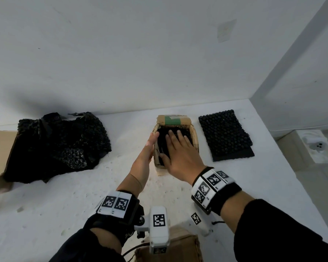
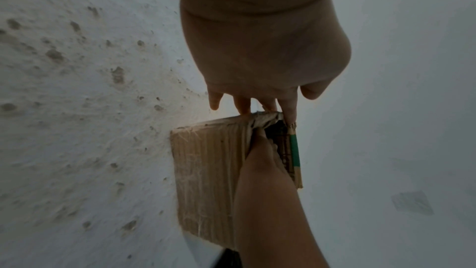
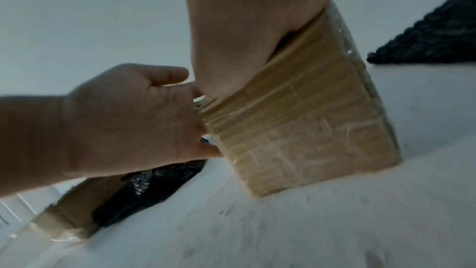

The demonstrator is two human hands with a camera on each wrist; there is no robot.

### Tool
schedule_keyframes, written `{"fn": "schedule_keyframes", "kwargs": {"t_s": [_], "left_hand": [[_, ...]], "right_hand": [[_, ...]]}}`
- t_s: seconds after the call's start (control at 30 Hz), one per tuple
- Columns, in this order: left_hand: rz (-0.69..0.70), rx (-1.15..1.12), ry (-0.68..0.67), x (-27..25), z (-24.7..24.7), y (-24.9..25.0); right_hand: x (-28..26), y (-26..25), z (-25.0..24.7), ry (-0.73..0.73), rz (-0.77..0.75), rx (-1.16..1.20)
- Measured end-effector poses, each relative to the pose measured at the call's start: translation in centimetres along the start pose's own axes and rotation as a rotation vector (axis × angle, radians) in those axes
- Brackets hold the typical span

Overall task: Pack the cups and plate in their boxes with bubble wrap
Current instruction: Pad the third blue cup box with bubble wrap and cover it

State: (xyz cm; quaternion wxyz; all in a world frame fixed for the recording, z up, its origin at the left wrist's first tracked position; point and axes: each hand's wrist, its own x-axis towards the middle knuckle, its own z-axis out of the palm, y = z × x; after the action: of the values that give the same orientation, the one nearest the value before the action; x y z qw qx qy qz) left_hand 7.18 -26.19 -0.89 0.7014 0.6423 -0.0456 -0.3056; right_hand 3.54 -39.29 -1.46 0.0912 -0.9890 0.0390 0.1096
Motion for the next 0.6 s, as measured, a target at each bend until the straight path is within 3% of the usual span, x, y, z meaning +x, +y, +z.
{"fn": "schedule_keyframes", "kwargs": {"t_s": [0.13,0.27,0.4,0.6], "left_hand": [[0.004,-0.024,-0.023,-0.1,0.1,0.4],[0.017,-0.018,-0.004,0.1,0.2,0.1],[0.016,0.012,-0.004,0.4,0.2,-0.4],[0.039,0.092,-0.008,1.1,-0.4,-1.3]], "right_hand": [[1.1,-0.5,-0.6,-0.076,0.056,0.017],[2.4,-0.5,-1.4,-0.014,0.092,0.06],[4.0,-0.6,-2.3,-0.103,0.13,0.024],[4.0,-0.6,-2.6,-0.145,0.107,-0.025]]}}
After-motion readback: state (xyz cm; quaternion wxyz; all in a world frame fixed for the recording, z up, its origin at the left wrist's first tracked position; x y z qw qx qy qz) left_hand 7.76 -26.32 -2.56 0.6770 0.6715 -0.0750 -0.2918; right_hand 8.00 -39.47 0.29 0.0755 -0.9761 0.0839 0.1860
